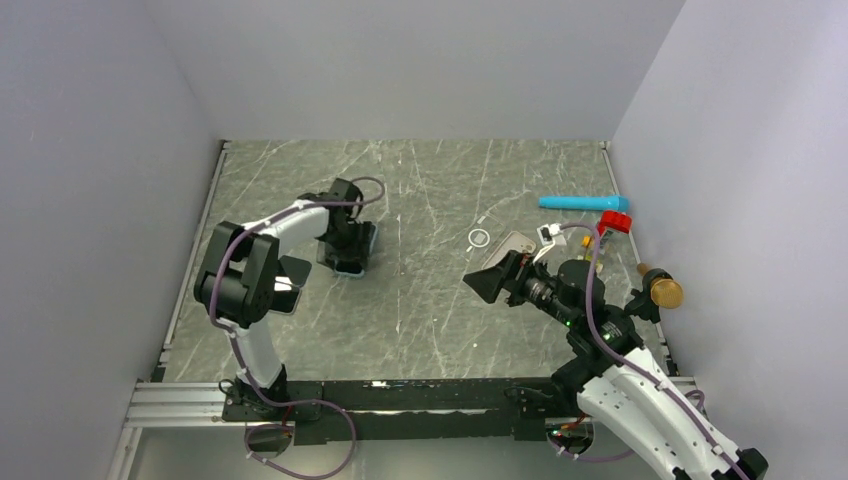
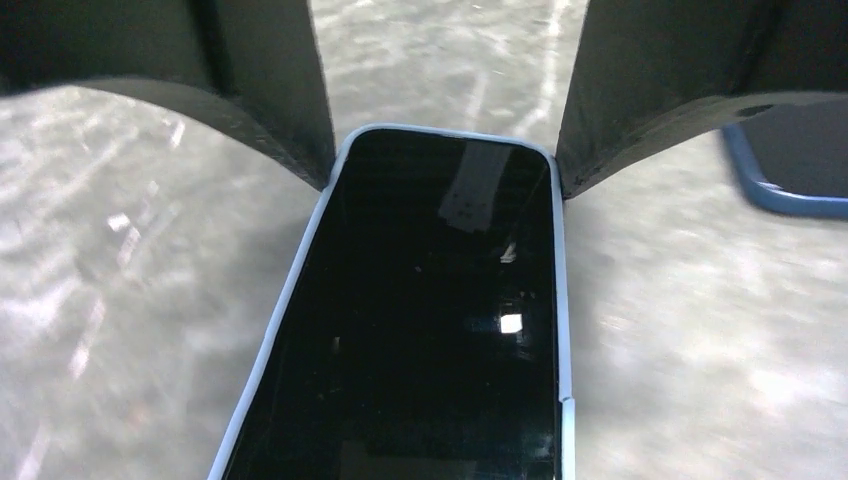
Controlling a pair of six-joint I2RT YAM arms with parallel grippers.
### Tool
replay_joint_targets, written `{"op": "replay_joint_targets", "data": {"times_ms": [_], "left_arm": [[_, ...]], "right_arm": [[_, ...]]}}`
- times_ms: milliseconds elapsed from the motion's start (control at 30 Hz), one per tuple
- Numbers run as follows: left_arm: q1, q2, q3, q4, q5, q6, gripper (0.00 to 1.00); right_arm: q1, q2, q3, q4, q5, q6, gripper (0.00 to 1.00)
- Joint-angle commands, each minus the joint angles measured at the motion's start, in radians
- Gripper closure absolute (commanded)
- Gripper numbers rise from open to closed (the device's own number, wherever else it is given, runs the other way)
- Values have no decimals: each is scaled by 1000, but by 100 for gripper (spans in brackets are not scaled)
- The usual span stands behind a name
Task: Take the phone out of the phone case
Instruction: Move the phone to the center of the board.
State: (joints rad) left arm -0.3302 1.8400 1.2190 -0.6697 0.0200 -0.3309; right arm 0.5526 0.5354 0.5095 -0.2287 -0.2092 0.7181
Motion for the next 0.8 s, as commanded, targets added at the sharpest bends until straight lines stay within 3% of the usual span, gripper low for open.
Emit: {"op": "replay_joint_targets", "data": {"times_ms": [0,100,167,433,767], "left_arm": [[-70,-48,-29,5,20,-98,12],[-74,48,80,-48,11,-73,2],[-75,99,135,-78,-14,-65,1],[-83,246,313,-176,-66,9,3],[-148,286,309,-154,-85,66,9]], "right_arm": [[7,-42,18,-2,22,7,0],[10,-56,16,-14,27,5,0],[10,-64,20,-29,30,5,0],[10,-97,40,-82,70,0,0],[50,96,151,-288,297,-19,0]]}}
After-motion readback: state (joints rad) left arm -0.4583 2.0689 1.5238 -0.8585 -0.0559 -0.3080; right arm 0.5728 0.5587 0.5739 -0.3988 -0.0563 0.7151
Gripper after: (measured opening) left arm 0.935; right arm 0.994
